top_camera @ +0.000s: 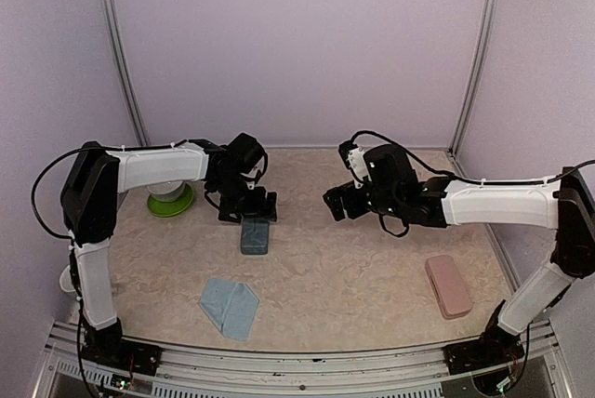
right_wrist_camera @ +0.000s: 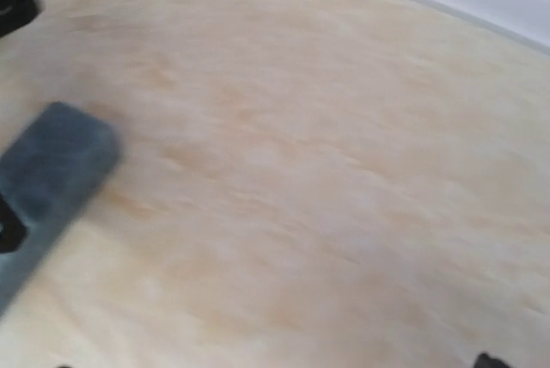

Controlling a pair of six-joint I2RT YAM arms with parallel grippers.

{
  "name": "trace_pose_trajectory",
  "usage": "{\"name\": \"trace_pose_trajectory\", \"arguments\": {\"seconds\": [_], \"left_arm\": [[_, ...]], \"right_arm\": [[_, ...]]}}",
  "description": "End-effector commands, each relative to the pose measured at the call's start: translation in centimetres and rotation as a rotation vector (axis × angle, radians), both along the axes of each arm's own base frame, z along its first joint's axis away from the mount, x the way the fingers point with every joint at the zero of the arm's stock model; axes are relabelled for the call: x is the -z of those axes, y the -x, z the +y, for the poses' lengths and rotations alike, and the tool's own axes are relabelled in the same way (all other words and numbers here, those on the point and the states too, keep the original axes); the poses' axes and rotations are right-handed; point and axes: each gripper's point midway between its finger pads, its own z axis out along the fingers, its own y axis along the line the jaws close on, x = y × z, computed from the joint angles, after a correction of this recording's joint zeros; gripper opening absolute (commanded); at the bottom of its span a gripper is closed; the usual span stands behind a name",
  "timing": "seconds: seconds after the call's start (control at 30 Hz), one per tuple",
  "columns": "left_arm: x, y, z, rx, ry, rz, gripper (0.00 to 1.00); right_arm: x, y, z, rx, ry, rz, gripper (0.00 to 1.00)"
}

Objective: Organize the sunglasses
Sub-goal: Move the case with sunglasses to the center of the board.

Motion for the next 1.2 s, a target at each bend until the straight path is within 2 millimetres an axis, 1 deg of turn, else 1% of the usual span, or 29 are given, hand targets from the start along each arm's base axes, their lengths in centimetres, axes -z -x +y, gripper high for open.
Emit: {"name": "trace_pose_trajectory", "arguments": {"seconds": [0.0,0.17,0.23,0.33,0.43,0.53,0.63,0.7,0.73,0.8,1.0,1.17], "left_arm": [[2.0,-0.4,-0.3,-0.055,-0.071,0.005,0.99],[3.6,-0.4,0.0,-0.104,-0.119,0.024,0.94],[3.9,-0.4,-0.1,-0.112,-0.118,0.024,0.89],[4.0,-0.6,-0.3,-0.122,-0.113,0.016,0.77],[4.4,-0.5,-0.6,-0.124,-0.103,0.026,0.73],[4.7,-0.5,-0.5,-0.128,-0.117,0.025,0.64],[4.6,-0.6,0.0,-0.123,-0.135,0.011,0.64],[4.3,-0.6,0.6,-0.117,-0.133,0.003,0.63],[4.1,-0.6,1.1,-0.114,-0.126,0.001,0.63],[3.7,-0.7,2.7,-0.121,-0.125,-0.008,0.63],[3.0,0.3,8.3,-0.132,-0.134,-0.017,0.64],[3.6,1.6,13.1,-0.138,-0.216,-0.001,0.64]], "right_arm": [[-0.1,0.5,-4.7,0.104,0.052,0.018,1.0],[-0.6,1.1,-8.9,0.185,0.067,0.051,1.0],[-0.6,1.5,-10.2,0.209,0.07,0.072,1.0],[-1.1,2.2,-11.8,0.236,0.071,0.08,1.0],[-1.6,2.7,-13.4,0.284,0.084,0.07,1.0],[-2.4,3.1,-15.0,0.352,0.071,0.068,1.0],[-2.7,3.6,-16.4,0.415,0.035,0.101,1.0],[-2.2,4.3,-17.8,0.504,-0.01,0.178,1.0],[-1.7,4.7,-18.1,0.517,-0.014,0.218,1.0],[-1.0,5.1,-18.1,0.497,-0.027,0.294,1.0],[1.9,6.8,-18.2,0.478,-0.013,0.505,1.0],[4.1,8.1,-17.9,0.472,-0.014,0.648,1.0]]}}
